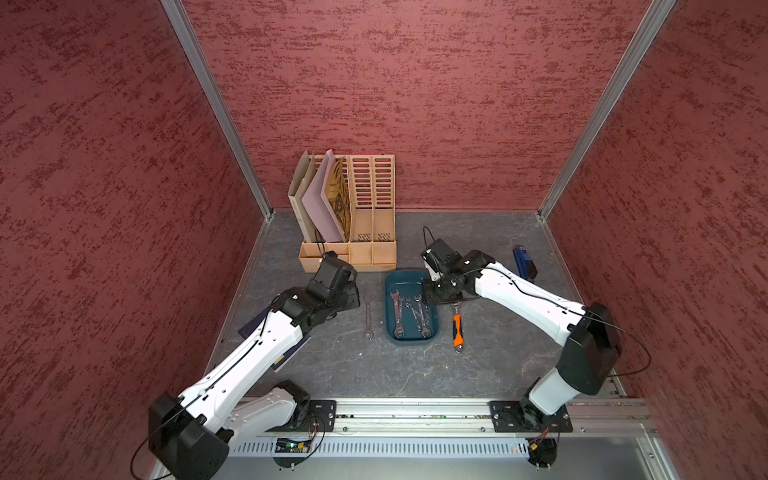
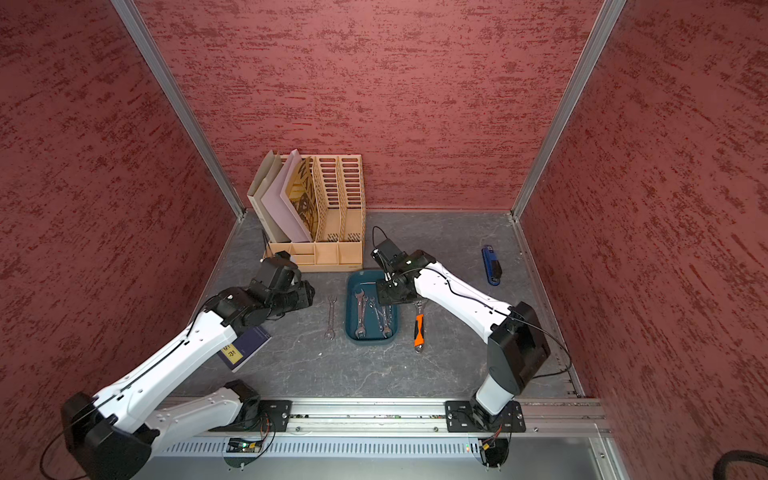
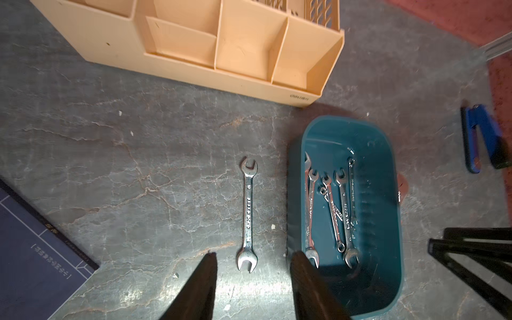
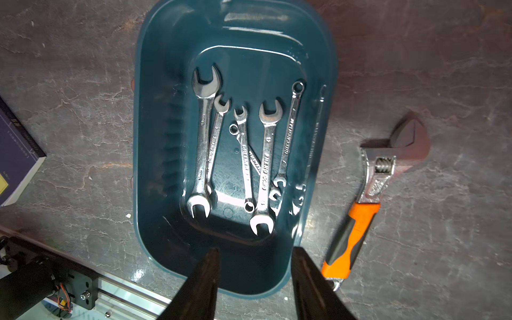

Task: Take out the wrench from the storage box
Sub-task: Pick up the wrench from the storage box.

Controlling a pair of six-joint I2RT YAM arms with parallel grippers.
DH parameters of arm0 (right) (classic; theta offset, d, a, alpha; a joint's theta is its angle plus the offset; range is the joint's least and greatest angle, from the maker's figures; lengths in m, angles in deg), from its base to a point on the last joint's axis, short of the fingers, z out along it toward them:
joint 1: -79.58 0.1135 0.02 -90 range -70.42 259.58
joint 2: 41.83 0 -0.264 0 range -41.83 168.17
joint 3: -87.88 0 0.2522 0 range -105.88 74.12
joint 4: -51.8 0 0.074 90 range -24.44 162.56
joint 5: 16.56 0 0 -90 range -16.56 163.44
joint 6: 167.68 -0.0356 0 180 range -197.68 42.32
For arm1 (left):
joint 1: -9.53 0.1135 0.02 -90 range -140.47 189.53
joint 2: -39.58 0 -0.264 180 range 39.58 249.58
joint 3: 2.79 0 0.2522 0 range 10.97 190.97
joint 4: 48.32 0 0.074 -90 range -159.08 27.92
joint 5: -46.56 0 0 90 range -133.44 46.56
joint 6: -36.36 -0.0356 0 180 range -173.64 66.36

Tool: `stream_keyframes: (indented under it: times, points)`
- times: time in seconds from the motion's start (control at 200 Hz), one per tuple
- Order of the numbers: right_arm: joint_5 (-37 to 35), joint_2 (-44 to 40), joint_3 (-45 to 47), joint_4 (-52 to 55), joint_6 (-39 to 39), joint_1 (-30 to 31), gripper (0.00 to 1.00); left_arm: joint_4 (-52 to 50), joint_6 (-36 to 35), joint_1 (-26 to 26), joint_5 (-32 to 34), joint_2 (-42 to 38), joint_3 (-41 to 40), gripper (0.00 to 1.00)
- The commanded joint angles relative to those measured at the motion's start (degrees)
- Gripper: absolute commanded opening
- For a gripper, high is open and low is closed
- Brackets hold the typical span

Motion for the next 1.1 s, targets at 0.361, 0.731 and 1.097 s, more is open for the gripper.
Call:
stream_keyframes:
  times: [0.361, 0.731, 1.097]
  points:
    - [1.51, 14.46, -7.38, -4.84, 2.91, 1.95, 0.44, -0.34, 0.57, 4.97, -1.94, -5.12, -4.58, 0.49]
    - [-0.23, 20.88, -9.62, -4.22, 4.56, 2.04, 0.39, 1.31, 0.57, 5.81, -4.23, -4.36, -6.16, 0.50]
    - [-0.98, 23.96, -10.52, -3.96, 5.22, 2.02, 0.39, 2.03, 0.88, 5.98, -5.57, -3.74, -6.56, 0.50]
